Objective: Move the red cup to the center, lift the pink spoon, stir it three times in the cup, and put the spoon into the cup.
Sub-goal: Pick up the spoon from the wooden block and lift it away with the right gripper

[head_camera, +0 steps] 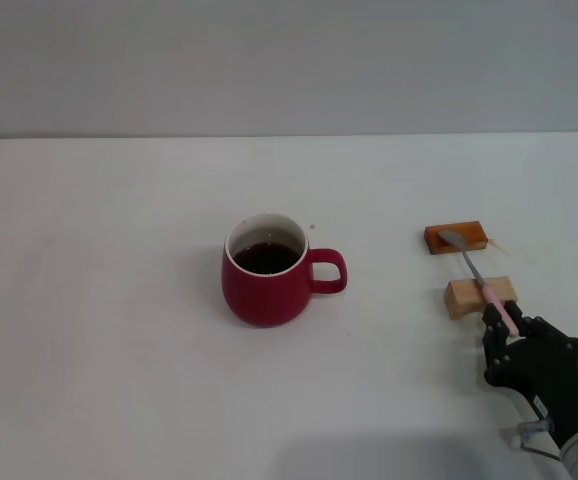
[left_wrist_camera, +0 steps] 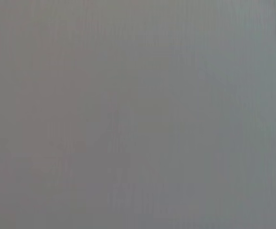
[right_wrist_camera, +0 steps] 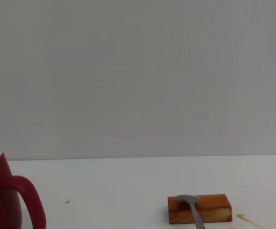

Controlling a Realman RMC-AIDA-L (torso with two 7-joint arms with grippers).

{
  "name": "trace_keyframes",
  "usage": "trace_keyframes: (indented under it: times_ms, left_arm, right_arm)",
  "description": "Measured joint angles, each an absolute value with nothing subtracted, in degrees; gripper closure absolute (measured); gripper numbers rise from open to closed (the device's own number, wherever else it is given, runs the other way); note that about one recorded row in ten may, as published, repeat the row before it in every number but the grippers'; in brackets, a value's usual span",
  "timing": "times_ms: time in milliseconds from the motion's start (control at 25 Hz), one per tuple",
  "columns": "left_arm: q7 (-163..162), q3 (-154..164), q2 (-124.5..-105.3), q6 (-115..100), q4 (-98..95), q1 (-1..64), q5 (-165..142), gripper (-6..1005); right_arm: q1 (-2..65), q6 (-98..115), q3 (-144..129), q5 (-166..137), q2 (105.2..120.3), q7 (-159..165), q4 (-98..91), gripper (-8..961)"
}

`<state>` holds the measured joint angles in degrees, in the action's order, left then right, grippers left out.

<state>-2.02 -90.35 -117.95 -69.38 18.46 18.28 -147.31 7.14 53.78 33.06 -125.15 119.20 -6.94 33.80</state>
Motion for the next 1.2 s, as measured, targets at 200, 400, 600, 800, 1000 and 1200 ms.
trace_keyframes:
  times_ms: [200, 400, 600, 800, 1000, 1200]
  left_arm:
    - [-2.0, -90.3, -117.95, -69.3, 18.5, 18.3, -147.3, 152]
    - [-2.0, -90.3, -117.95, -69.2, 18.5, 18.4, -147.3, 152]
    - [-2.0, -90.3, -117.95, -69.3, 18.5, 18.4, -147.3, 152]
    - [-2.0, -90.4, -117.89, -69.3, 18.5, 18.3, -147.3, 153]
    - [-2.0, -90.3, -117.87, -69.3, 18.5, 18.3, -147.3, 153]
    - [-2.0, -90.3, -117.85, -69.3, 18.5, 18.3, -147.3, 153]
  right_arm:
    - [7.3, 53.8, 33.1, -125.2, 119.26, -7.1, 33.7, 791]
    - [7.2, 54.1, 33.2, -125.2, 119.18, -7.6, 33.8, 792]
    - [7.0, 54.2, 33.8, -125.2, 119.14, -10.0, 34.5, 792]
    - [6.6, 54.2, 34.6, -125.2, 119.09, -11.8, 35.8, 792]
    - [6.6, 54.2, 34.7, -125.2, 119.03, -12.0, 36.1, 792]
    - [6.0, 54.3, 35.5, -125.2, 118.92, -13.5, 37.1, 793]
